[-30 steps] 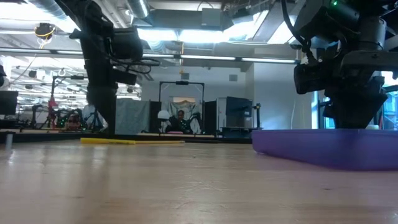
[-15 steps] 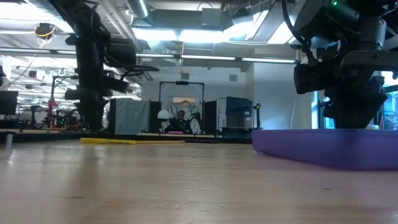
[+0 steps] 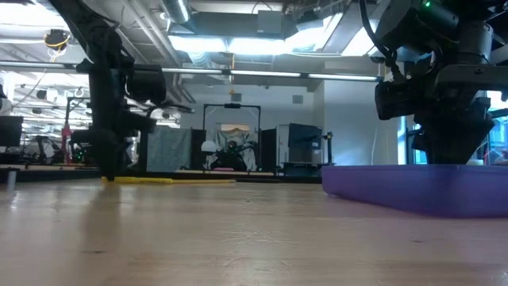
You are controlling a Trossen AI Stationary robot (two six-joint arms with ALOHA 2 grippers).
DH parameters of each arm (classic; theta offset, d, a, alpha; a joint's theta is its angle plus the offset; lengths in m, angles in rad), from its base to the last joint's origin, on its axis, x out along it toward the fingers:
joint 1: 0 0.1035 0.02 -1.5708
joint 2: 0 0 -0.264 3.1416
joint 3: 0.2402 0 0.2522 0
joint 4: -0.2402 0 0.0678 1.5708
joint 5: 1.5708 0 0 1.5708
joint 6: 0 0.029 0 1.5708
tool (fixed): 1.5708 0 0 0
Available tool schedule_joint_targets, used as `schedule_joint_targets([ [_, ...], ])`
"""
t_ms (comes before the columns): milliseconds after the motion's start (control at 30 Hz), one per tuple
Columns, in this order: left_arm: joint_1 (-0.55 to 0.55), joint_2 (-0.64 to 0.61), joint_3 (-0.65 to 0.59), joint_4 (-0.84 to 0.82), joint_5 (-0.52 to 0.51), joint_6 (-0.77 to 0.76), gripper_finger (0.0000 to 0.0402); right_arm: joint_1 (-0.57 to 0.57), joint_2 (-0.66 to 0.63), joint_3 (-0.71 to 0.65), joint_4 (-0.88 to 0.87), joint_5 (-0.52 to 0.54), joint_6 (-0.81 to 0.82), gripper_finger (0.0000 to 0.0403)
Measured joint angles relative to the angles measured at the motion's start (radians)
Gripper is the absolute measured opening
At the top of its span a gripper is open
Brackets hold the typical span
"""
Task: Pick & place school supplies into a supply box
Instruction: Put the yellow pen into the supply box
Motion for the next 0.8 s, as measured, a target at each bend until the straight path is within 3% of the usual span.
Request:
schedule_joint_targets([
  [267, 0.041, 0.038, -0.016, 0.015, 0.064, -0.002, 0.0117, 0.0, 0.0, 0.0, 0.002, -0.001, 0.001, 0.009],
  [600, 0.03, 0.039, -0.017, 0.012, 0.082, -0.061, 0.0039, 0.0, 0.0, 0.0, 0.034, 0.003, 0.006, 0.009],
  [800, -0.014, 0.017, -0.005, 0.028, 0.103, -0.091, 0.0044, 0.01, -0.057, 0.0, 0.142, 0.001, 0.003, 0.009],
])
